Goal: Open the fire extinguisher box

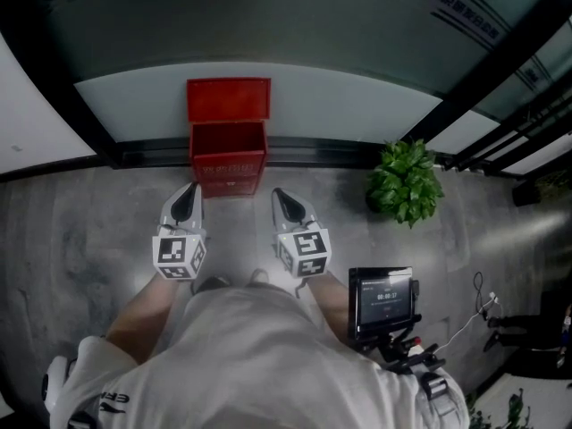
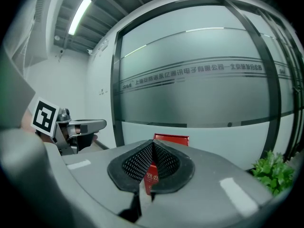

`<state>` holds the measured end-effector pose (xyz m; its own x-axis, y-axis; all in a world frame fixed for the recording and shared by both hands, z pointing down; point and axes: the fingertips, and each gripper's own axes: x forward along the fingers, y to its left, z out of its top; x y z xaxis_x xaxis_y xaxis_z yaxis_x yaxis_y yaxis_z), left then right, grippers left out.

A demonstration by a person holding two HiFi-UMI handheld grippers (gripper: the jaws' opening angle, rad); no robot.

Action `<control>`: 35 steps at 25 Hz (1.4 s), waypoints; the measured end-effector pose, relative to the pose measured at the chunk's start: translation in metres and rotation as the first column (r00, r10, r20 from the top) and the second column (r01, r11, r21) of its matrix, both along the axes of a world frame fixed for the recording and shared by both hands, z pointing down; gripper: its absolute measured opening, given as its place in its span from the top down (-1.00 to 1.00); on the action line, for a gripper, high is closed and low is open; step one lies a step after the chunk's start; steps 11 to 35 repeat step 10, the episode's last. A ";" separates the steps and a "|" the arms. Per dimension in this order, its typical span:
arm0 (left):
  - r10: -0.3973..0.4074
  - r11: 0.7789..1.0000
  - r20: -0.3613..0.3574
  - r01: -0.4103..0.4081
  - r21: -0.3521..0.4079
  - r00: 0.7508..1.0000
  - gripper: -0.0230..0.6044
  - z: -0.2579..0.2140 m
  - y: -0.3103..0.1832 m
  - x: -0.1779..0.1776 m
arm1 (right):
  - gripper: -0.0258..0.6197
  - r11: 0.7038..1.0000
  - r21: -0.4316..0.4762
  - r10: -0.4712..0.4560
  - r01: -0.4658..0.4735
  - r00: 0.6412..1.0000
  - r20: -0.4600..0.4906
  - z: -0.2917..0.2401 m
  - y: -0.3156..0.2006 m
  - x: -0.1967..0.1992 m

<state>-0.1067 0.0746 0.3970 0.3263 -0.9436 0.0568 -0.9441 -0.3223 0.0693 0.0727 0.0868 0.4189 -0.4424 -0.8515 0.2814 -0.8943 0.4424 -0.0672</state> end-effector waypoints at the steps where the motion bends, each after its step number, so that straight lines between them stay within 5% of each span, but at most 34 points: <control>1: -0.001 1.000 0.001 0.001 0.000 1.000 0.92 0.000 -0.001 0.000 | 0.89 1.000 0.000 -0.002 0.002 1.000 0.000 0.000 -0.001 0.000; 35: -0.008 1.000 0.003 0.008 -0.004 1.000 0.92 0.003 -0.013 0.001 | 0.89 1.000 0.000 -0.007 0.007 1.000 0.004 0.003 -0.015 0.000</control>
